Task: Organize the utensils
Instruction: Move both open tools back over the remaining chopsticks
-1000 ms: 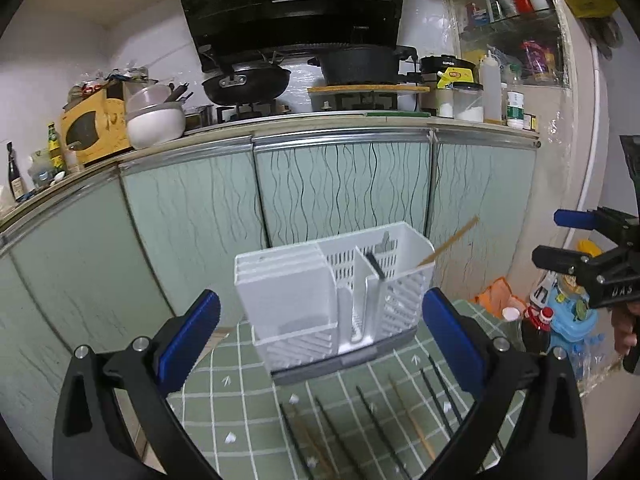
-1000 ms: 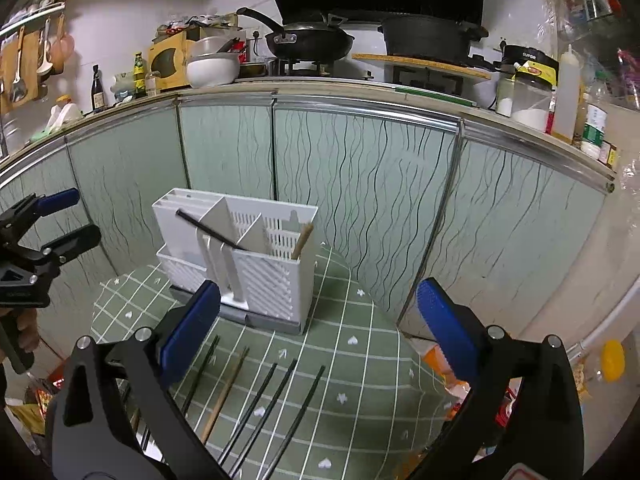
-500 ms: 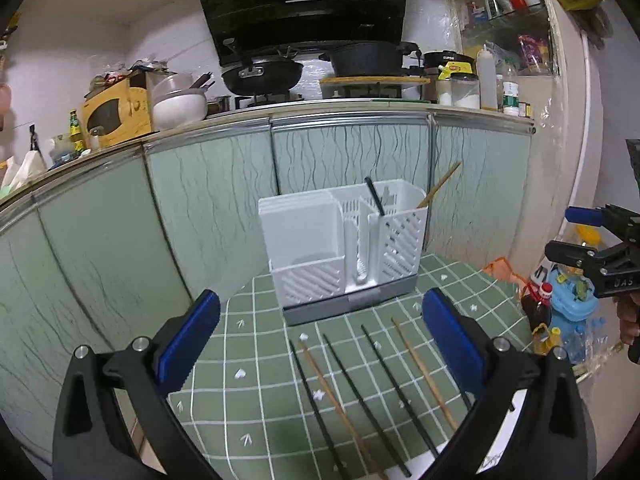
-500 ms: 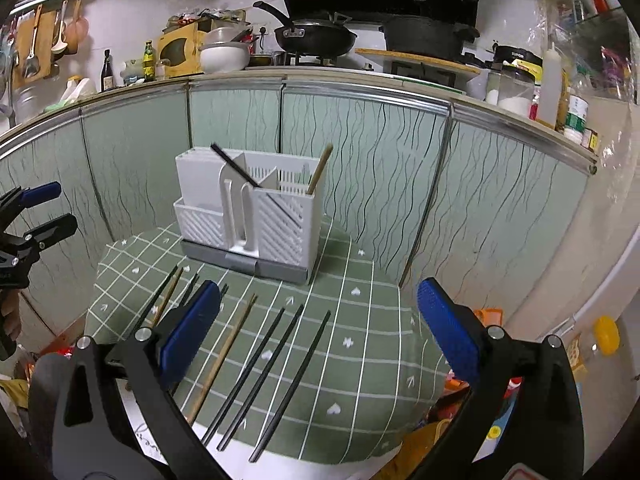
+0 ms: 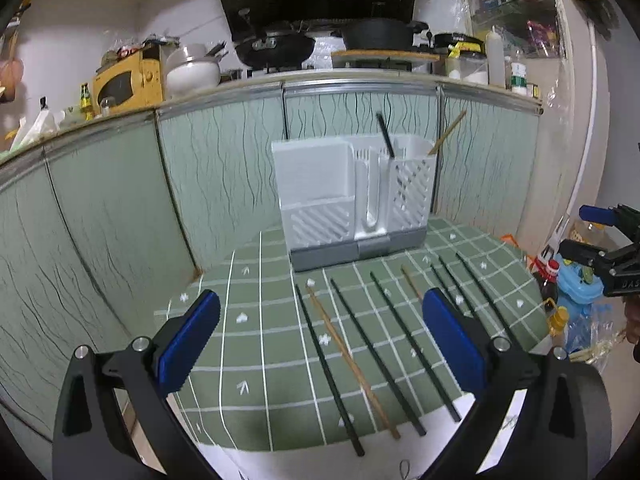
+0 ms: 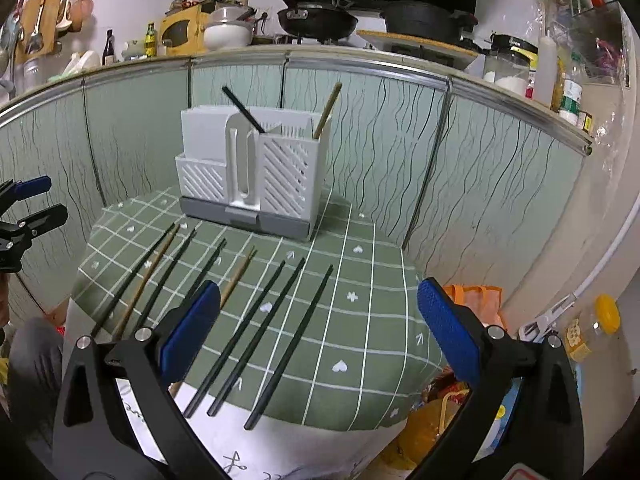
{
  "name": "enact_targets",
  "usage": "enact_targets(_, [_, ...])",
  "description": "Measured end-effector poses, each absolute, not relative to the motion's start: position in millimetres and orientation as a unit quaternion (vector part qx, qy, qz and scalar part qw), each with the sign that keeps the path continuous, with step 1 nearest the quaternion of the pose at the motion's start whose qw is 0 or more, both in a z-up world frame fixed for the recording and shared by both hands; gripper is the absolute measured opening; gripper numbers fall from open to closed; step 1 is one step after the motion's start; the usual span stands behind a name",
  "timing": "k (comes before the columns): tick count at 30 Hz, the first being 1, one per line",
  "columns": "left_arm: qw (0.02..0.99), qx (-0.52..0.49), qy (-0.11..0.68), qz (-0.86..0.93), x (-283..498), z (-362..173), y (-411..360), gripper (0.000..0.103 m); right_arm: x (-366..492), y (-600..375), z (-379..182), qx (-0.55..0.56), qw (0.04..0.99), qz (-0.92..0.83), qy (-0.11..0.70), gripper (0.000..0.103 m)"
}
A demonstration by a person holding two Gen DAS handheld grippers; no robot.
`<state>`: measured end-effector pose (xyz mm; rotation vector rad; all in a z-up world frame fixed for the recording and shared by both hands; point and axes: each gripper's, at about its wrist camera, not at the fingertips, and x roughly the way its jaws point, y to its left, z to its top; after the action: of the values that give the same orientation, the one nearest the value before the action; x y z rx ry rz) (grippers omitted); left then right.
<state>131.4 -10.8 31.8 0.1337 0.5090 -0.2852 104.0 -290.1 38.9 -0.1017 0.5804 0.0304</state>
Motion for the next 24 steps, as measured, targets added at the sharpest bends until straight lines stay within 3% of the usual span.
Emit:
enact_targets(19, [0.942,0.072,0.308,-0.111,122.1,-44.1,0.0,0.098,100.0,-284.6,-35.8,-0.042,0.937,0.004,0.346,0.094])
enact_targets(24, [0.941,0.085,0.315,-0.087,117.8,-58.8,-2.6,0.098,99.8,-284.1,-56.4,-0.026,0.927,0.002,0.374,0.079])
